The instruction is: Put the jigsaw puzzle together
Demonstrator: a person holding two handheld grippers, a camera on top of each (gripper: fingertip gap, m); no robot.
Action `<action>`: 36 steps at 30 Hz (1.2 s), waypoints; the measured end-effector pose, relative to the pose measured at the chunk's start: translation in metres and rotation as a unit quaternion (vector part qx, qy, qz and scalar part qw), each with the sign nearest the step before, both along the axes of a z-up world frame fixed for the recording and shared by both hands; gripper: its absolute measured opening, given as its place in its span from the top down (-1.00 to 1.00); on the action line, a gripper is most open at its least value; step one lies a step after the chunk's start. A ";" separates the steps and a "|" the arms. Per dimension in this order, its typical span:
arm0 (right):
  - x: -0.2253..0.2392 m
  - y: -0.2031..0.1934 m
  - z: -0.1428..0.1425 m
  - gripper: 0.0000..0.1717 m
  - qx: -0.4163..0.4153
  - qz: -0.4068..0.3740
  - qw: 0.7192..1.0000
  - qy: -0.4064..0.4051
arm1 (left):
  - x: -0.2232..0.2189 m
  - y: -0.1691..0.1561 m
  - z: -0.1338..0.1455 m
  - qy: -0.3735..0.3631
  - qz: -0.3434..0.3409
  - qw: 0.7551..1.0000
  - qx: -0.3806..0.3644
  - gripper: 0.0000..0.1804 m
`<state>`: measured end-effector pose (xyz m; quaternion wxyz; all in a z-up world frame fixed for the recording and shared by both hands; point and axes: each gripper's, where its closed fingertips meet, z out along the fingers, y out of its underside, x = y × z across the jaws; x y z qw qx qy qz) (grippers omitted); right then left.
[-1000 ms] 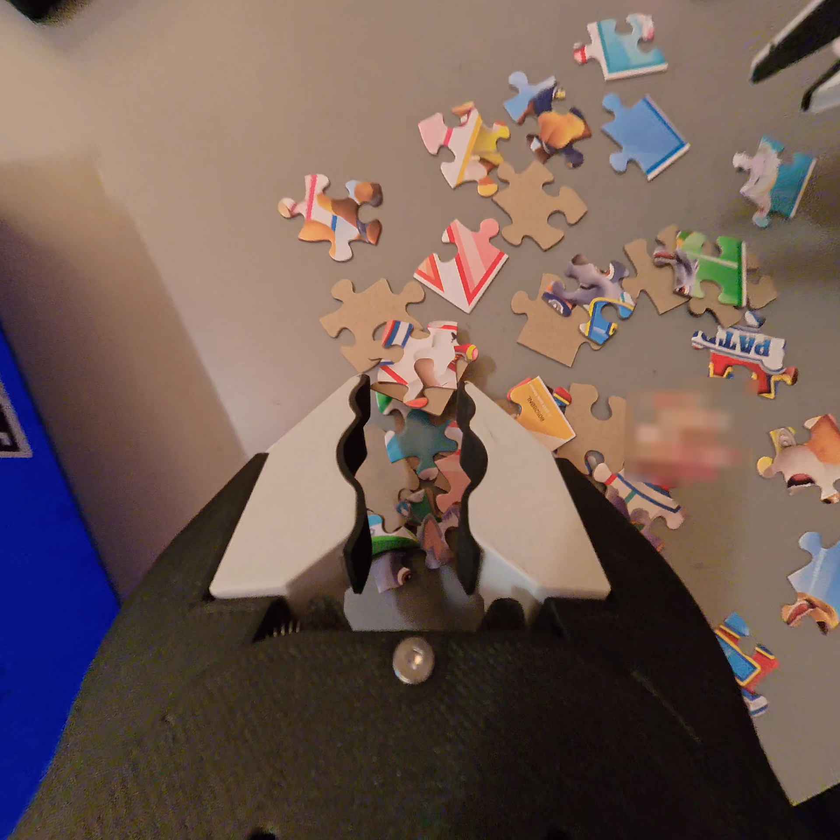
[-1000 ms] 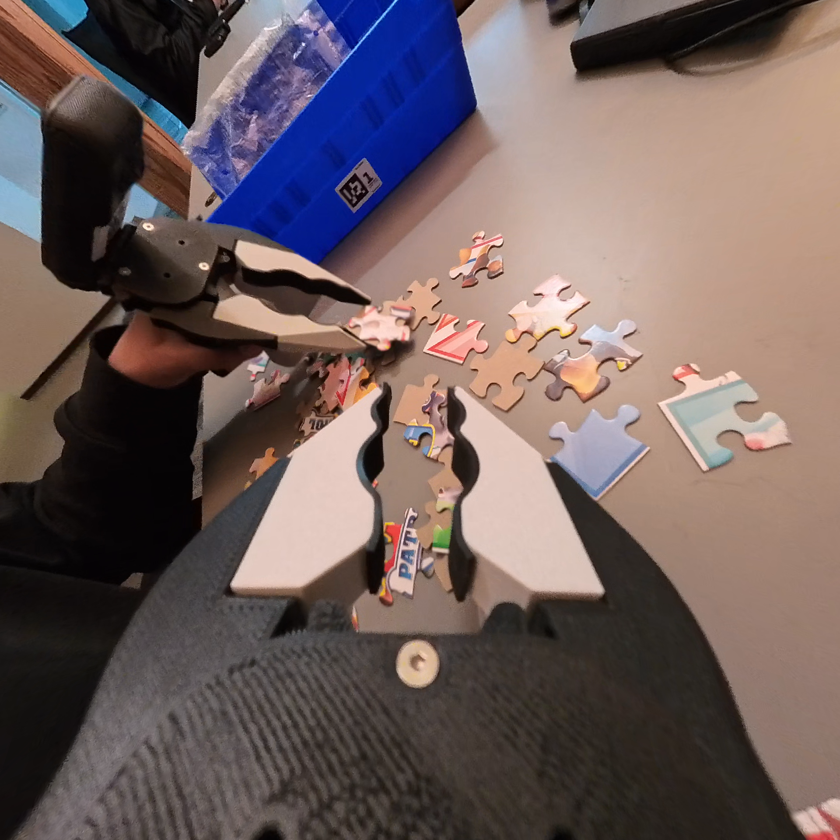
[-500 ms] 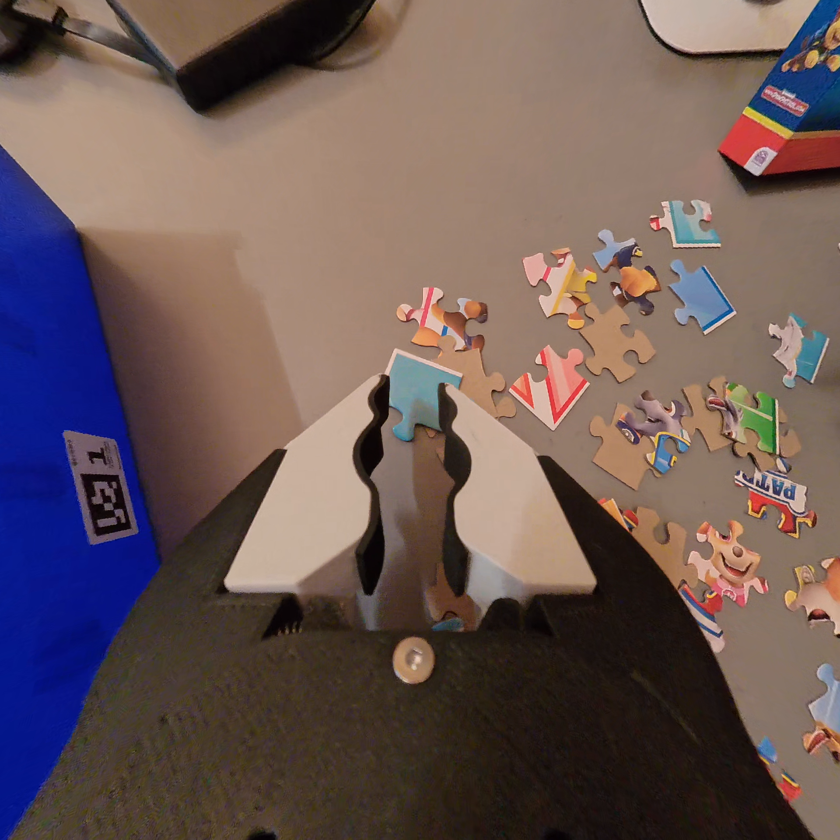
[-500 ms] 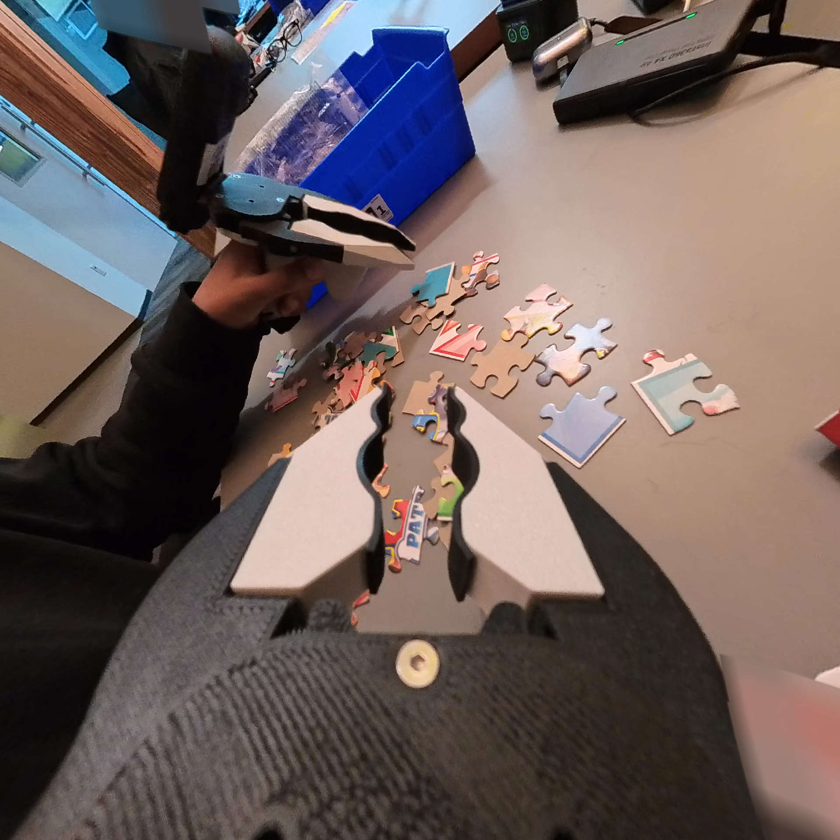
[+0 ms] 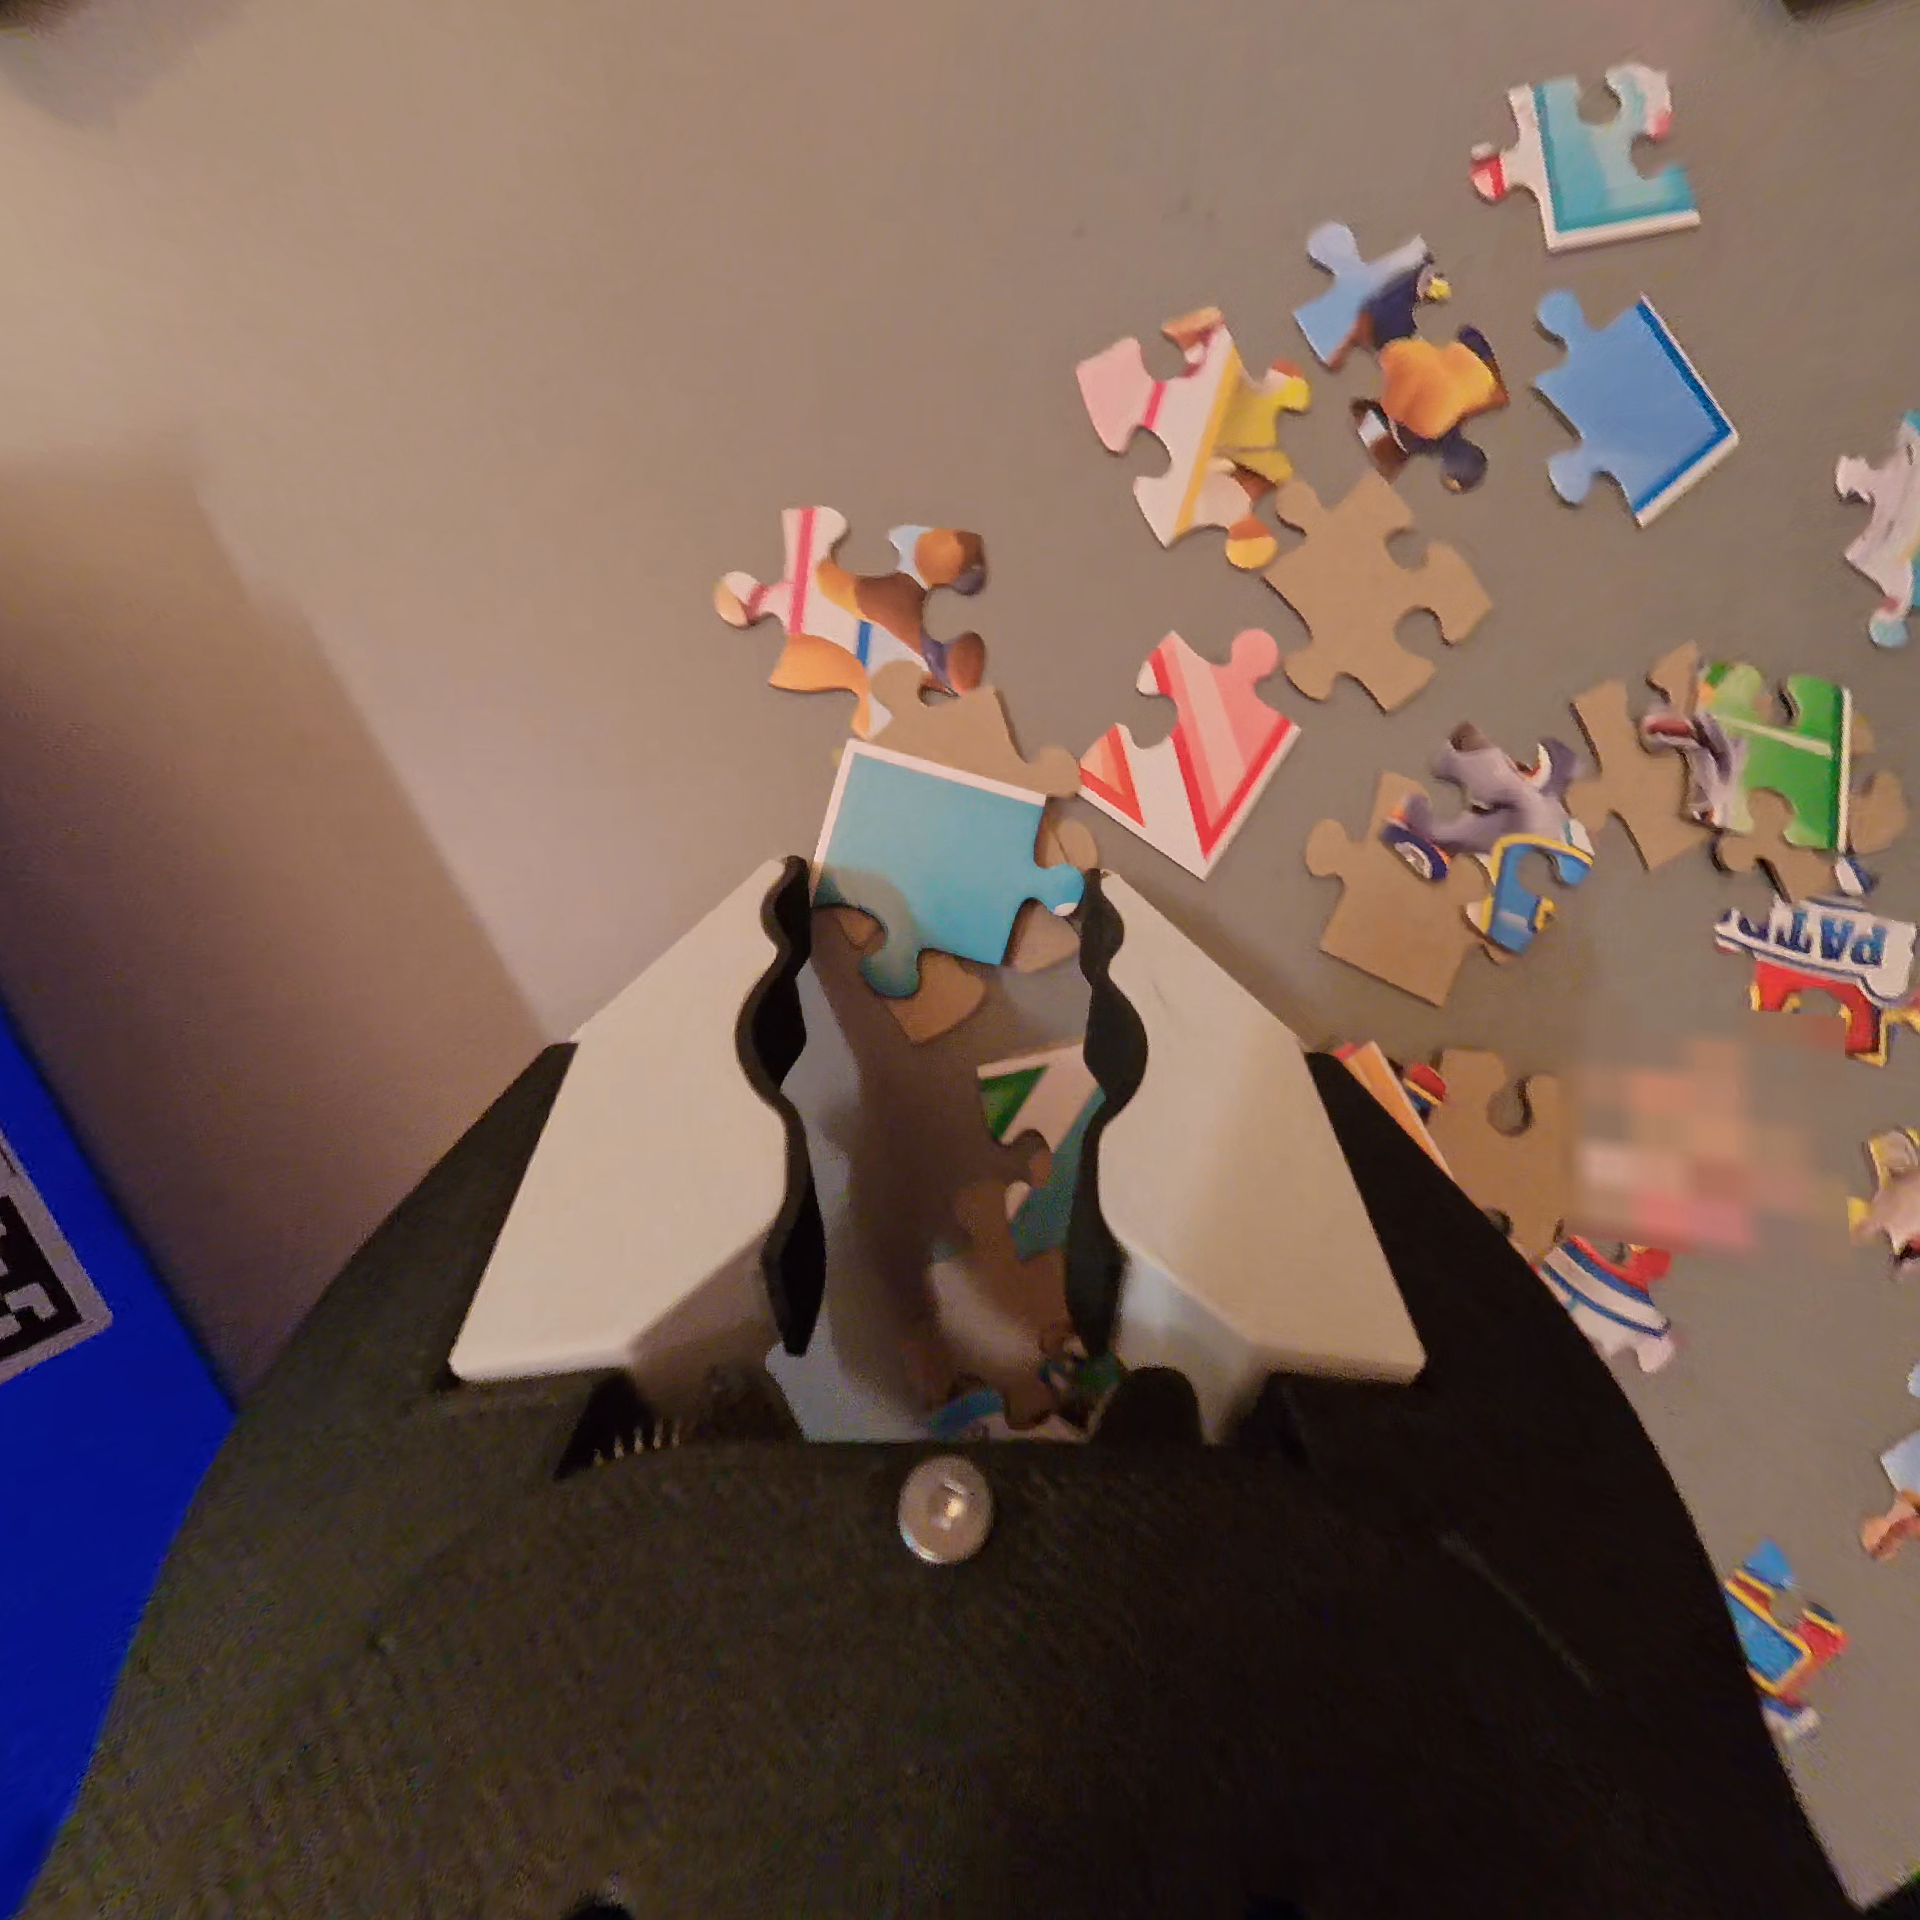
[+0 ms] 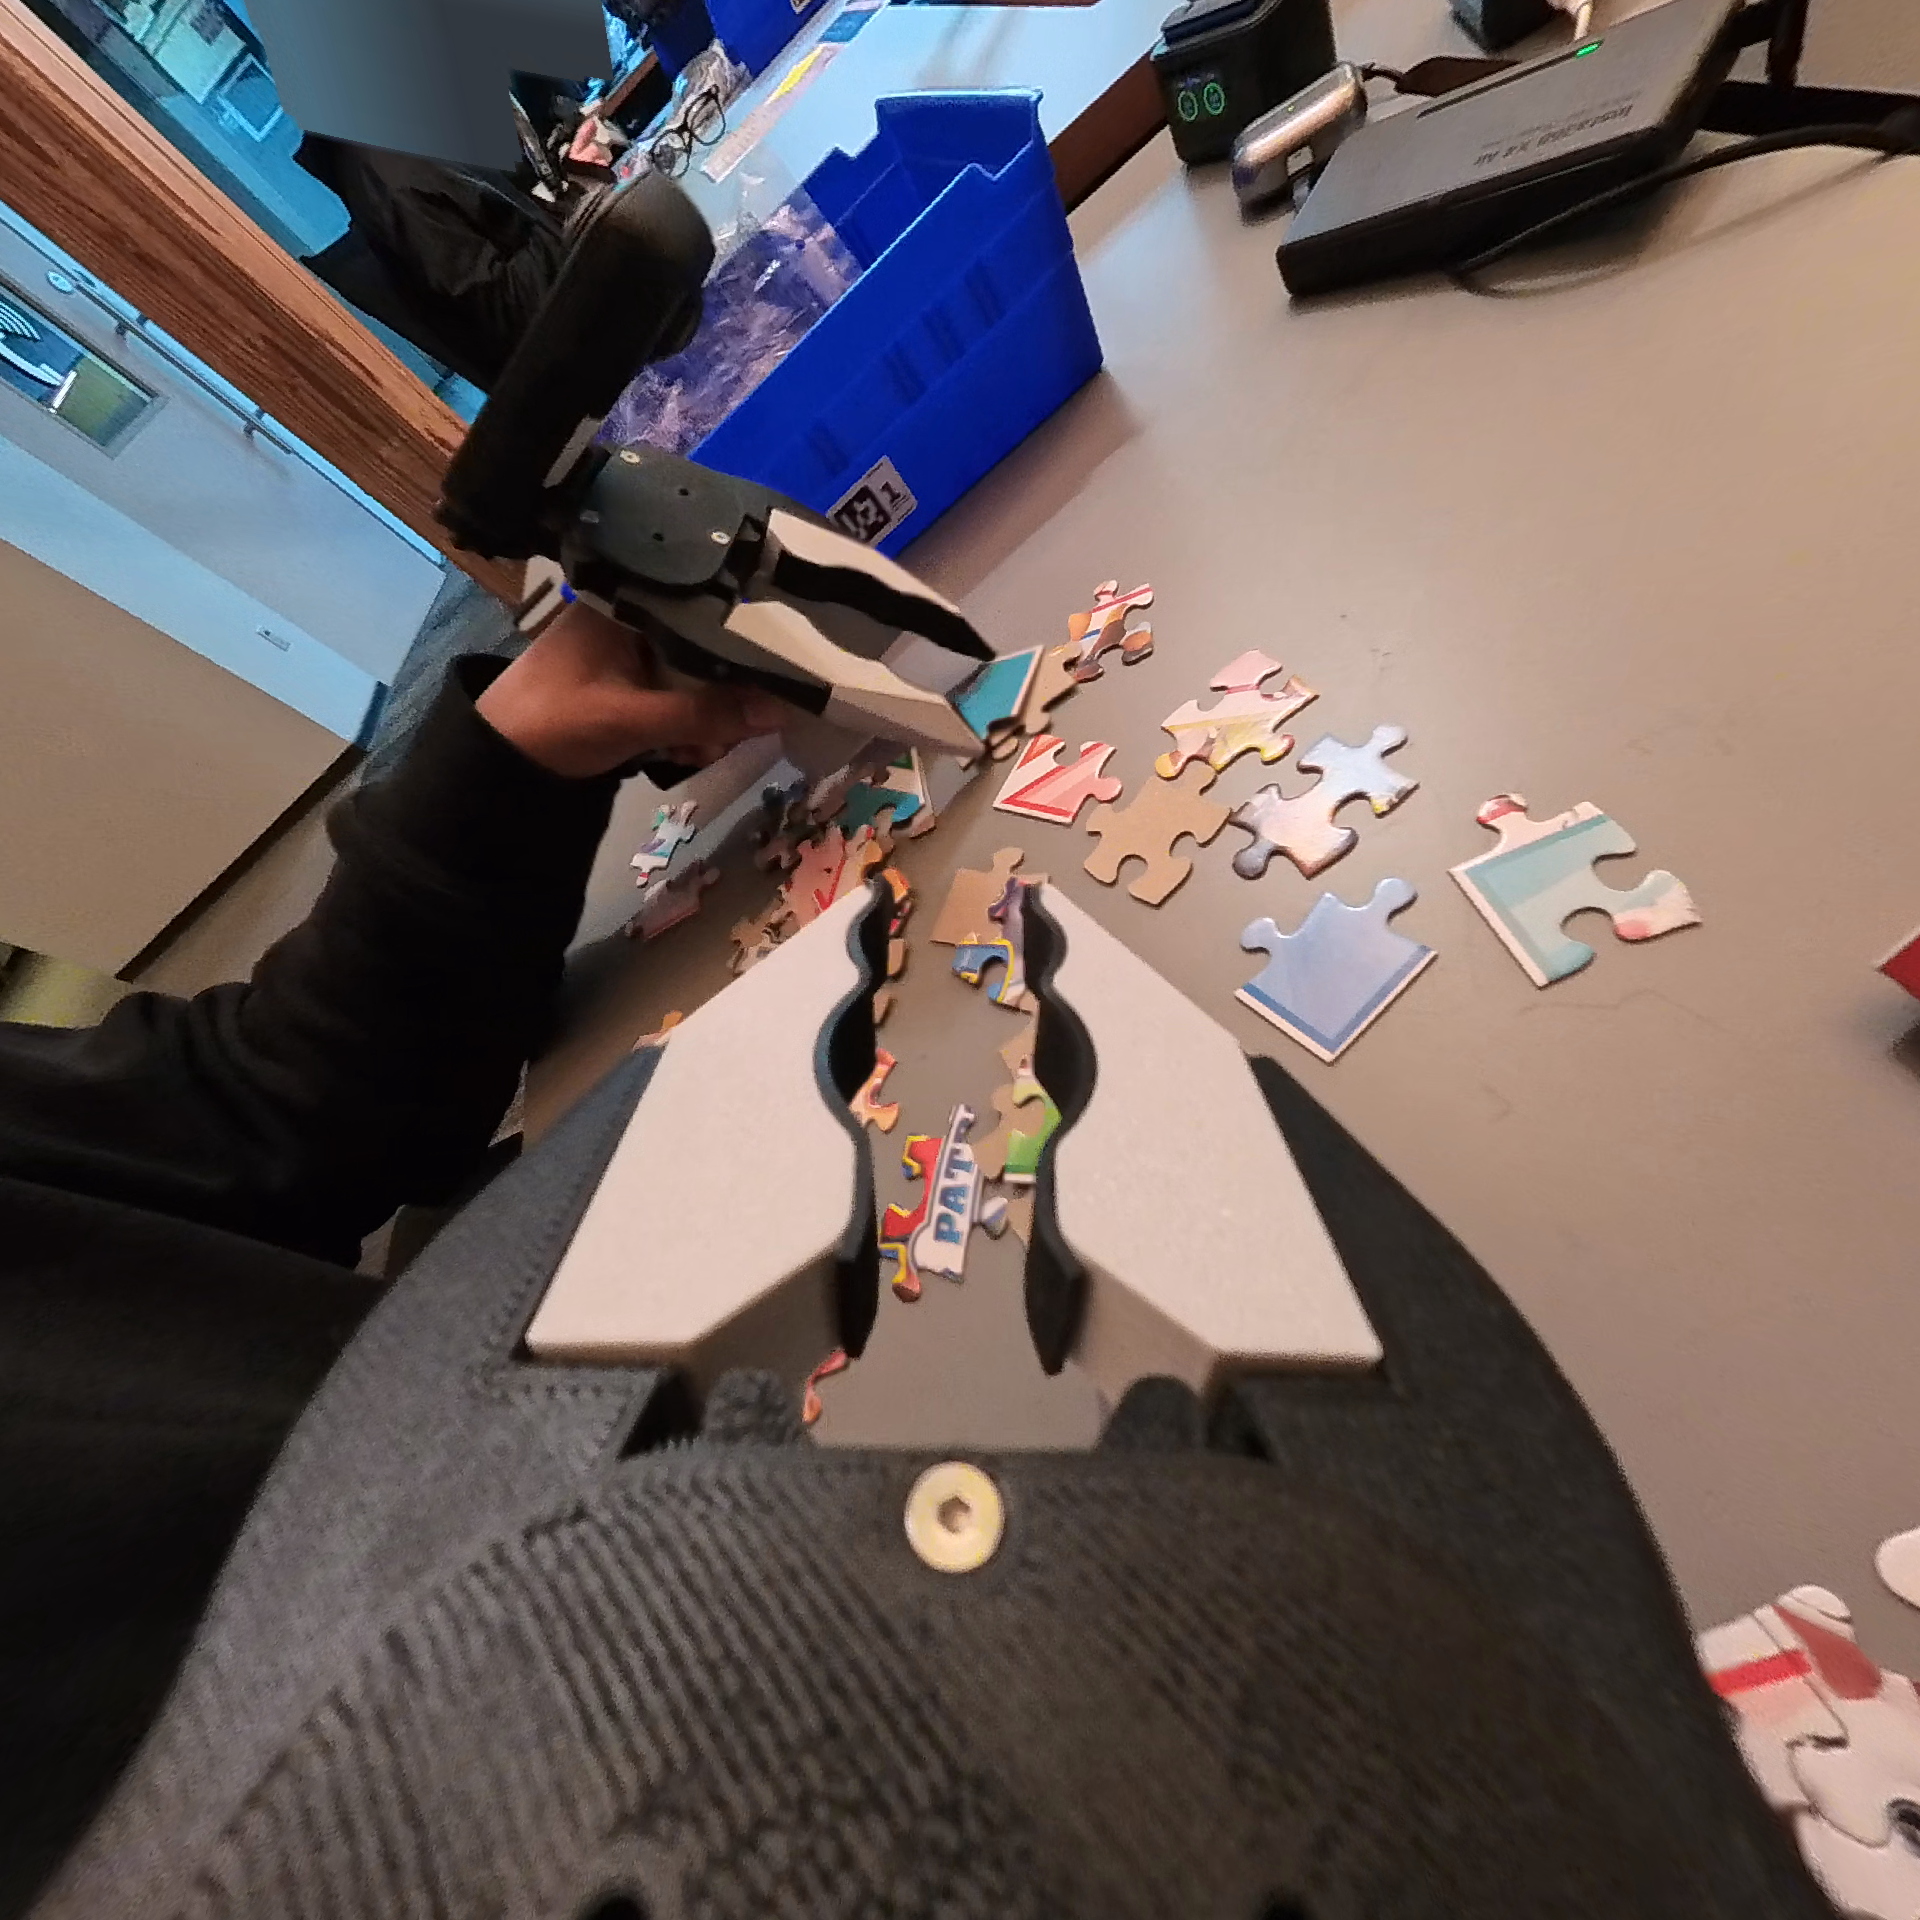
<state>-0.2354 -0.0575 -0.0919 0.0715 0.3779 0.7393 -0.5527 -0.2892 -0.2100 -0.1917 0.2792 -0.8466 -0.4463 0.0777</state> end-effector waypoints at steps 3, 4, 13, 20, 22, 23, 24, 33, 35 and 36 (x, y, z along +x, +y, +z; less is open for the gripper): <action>0.000 0.004 0.001 0.73 -0.004 -0.003 1.000 -0.001 | 0.010 0.003 0.005 0.001 -0.014 1.000 -0.007 0.44; 0.000 0.004 0.001 0.73 -0.005 -0.003 1.000 -0.001 | 0.010 0.001 0.010 0.008 -0.012 1.000 -0.008 0.44; 0.004 0.004 0.006 0.73 -0.014 0.002 1.000 0.005 | -0.056 -0.049 0.013 0.043 0.104 0.992 -0.055 0.44; 0.000 0.023 0.008 0.74 -0.013 -0.022 1.000 0.011 | -0.026 -0.012 0.020 0.021 0.086 0.996 0.004 0.16; -0.002 0.024 0.009 0.74 -0.022 -0.024 0.999 0.007 | -0.011 0.003 0.013 0.004 0.061 0.998 -0.007 0.16; -0.003 0.024 0.009 0.75 -0.027 -0.024 0.999 0.005 | -0.008 0.008 0.010 0.000 0.056 0.998 -0.016 0.16; -0.003 0.024 0.010 0.75 -0.032 -0.023 0.999 0.004 | -0.006 0.012 0.007 -0.003 0.054 0.998 -0.018 0.16; 0.001 0.026 0.011 0.75 -0.030 -0.025 0.999 0.013 | -0.013 0.011 -0.002 -0.010 0.075 0.997 -0.030 0.52; 0.001 0.028 0.010 0.75 -0.035 -0.027 0.999 0.010 | -0.010 0.012 -0.002 -0.013 0.070 0.997 -0.029 0.52; 0.000 0.029 0.010 0.75 -0.037 -0.028 0.999 0.009 | -0.009 0.013 -0.001 -0.014 0.067 0.997 -0.023 0.52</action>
